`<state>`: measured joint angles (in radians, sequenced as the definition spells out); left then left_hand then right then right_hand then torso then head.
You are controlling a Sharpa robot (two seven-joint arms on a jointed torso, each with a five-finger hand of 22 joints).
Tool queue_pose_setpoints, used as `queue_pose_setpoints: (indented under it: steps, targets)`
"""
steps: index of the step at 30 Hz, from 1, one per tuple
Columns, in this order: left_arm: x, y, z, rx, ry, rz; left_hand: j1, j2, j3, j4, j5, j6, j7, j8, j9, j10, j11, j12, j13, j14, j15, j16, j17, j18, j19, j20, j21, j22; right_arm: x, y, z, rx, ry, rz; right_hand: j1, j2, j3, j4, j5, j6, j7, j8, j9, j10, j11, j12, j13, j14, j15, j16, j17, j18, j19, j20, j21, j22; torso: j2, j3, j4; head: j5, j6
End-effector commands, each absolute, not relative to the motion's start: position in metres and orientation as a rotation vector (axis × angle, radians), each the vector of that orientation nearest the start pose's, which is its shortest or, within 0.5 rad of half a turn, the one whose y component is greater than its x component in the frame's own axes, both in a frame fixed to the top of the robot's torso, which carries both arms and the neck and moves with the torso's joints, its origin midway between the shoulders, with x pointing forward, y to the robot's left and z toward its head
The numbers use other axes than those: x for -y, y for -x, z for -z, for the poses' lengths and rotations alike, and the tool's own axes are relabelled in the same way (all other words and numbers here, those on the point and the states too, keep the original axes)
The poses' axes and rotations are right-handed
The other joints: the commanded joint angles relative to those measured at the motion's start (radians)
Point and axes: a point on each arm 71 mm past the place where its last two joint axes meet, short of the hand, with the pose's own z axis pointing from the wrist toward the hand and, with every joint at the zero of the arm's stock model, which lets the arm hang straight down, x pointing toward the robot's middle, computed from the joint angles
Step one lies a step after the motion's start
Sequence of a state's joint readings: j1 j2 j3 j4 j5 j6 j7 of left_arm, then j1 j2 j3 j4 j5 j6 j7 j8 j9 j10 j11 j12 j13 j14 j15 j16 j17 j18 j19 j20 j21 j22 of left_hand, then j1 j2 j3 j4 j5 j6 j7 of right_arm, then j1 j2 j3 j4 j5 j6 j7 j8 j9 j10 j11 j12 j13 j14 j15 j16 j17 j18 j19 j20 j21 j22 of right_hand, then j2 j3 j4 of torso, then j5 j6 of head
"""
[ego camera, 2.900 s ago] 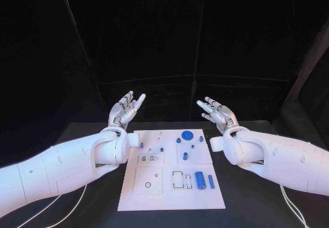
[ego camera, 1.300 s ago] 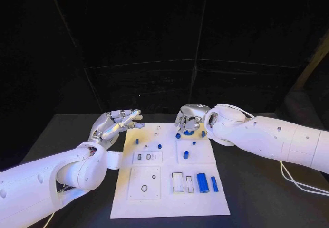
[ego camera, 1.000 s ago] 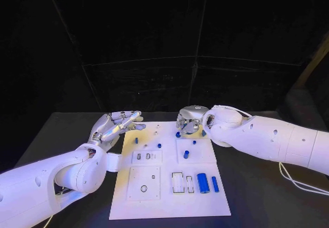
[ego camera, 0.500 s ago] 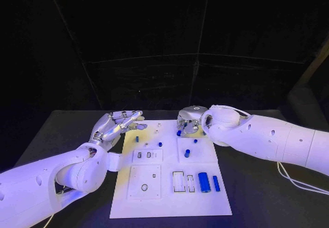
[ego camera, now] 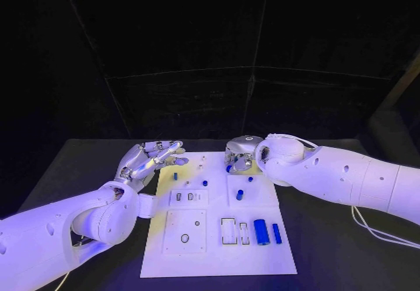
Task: Assemble the parts on the task board
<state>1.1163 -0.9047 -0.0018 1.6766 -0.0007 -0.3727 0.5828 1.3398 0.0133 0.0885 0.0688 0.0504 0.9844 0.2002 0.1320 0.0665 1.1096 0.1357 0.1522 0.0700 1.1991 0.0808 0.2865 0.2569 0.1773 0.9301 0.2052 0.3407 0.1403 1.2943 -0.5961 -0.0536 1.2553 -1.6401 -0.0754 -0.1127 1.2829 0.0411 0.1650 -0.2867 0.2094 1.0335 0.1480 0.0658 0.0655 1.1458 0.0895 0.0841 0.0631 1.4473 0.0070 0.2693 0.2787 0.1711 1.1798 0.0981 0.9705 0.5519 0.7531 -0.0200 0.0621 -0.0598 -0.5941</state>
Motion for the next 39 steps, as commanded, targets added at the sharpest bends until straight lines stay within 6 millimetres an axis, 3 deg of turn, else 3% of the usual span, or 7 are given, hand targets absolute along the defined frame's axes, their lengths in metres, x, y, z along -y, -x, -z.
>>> queue_pose_setpoints:
  steps: [1,14,18,22,28,39]
  targets:
    - [-0.199,-0.451,0.176,-1.273,1.055,1.689,-0.007,0.004,-0.001,-0.006,0.004,0.001,0.006,-0.007,-0.001,-0.002,0.007,-0.005,-0.001,0.001,0.005,-0.004,0.002,0.006,0.005,-0.001,-0.005,-0.002,0.145,-0.542,0.170,-1.776,0.460,-0.452,0.000,0.012,0.017,0.000,-0.007,-0.003,0.004,0.001,0.001,0.008,0.000,0.004,-0.001,0.002,-0.002,-0.004,0.005,-0.002,0.005,0.004,0.017,0.017,0.004,-0.0007,0.0004,-0.001,-0.002]
    - [-0.199,-0.450,0.175,-1.275,1.054,1.690,-0.006,0.005,0.000,-0.007,0.004,0.001,0.006,-0.008,-0.001,-0.002,0.007,-0.007,-0.001,0.000,0.006,-0.006,0.003,0.006,0.004,-0.001,-0.006,-0.003,0.144,-0.543,0.171,-1.778,0.459,-0.454,-0.013,0.009,0.088,0.003,-0.013,0.018,0.007,0.004,0.002,0.038,0.001,0.001,0.000,0.001,-0.003,-0.013,0.030,-0.002,-0.018,0.009,0.065,0.055,0.009,-0.0017,0.0002,-0.002,-0.005]
    - [-0.199,-0.450,0.174,-1.277,1.055,1.690,-0.006,0.007,0.001,-0.007,0.004,0.001,0.007,-0.009,-0.001,-0.002,0.008,-0.008,-0.001,-0.001,0.006,-0.008,0.004,0.006,0.004,0.000,-0.007,-0.003,0.144,-0.542,0.164,-1.691,0.415,-0.491,-0.006,0.034,0.152,0.006,-0.077,0.049,0.005,0.012,0.005,0.070,-0.004,0.007,0.002,0.000,-0.006,-0.019,0.043,-0.004,-0.026,0.006,0.089,0.074,0.010,-0.0026,0.0004,-0.003,-0.004]
    - [-0.200,-0.450,0.174,-1.277,1.055,1.688,-0.007,0.008,0.001,-0.007,0.004,0.001,0.007,-0.010,-0.001,-0.002,0.008,-0.009,-0.001,-0.001,0.006,-0.008,0.005,0.006,0.004,0.000,-0.008,-0.004,0.144,-0.538,0.157,-1.620,0.380,-0.536,-0.003,0.028,0.200,0.005,-0.085,0.067,0.006,0.016,0.005,0.092,-0.008,0.012,0.005,0.001,-0.007,-0.023,0.053,-0.004,-0.032,0.005,0.106,0.087,0.009,-0.0031,0.0009,-0.001,-0.001]
    - [-0.202,-0.451,0.173,-1.277,1.054,1.685,-0.007,0.008,0.001,-0.007,0.004,0.001,0.007,-0.010,-0.001,-0.002,0.008,-0.009,-0.001,-0.001,0.006,-0.008,0.005,0.006,0.004,0.000,-0.008,-0.004,0.141,-0.533,0.151,-1.564,0.343,-0.579,-0.005,0.019,0.223,0.007,-0.087,0.075,0.007,0.016,0.005,0.099,-0.009,0.012,0.006,0.002,-0.007,-0.025,0.059,-0.004,-0.036,0.005,0.115,0.093,0.011,-0.0036,0.0013,0.003,0.009]
    - [-0.201,-0.452,0.173,-1.276,1.052,1.687,-0.007,0.009,0.002,-0.008,0.004,-0.001,0.008,-0.012,-0.001,-0.003,0.009,-0.012,-0.001,-0.001,0.007,-0.010,0.007,0.006,0.004,0.000,-0.009,-0.005,0.123,-0.546,0.149,-1.521,0.292,-0.588,-0.009,0.005,0.253,0.011,-0.091,0.069,0.011,0.008,0.003,0.092,-0.005,0.004,0.004,0.002,-0.006,-0.029,0.067,-0.005,-0.040,0.006,0.127,0.104,0.015,-0.0036,0.0051,0.006,0.021]
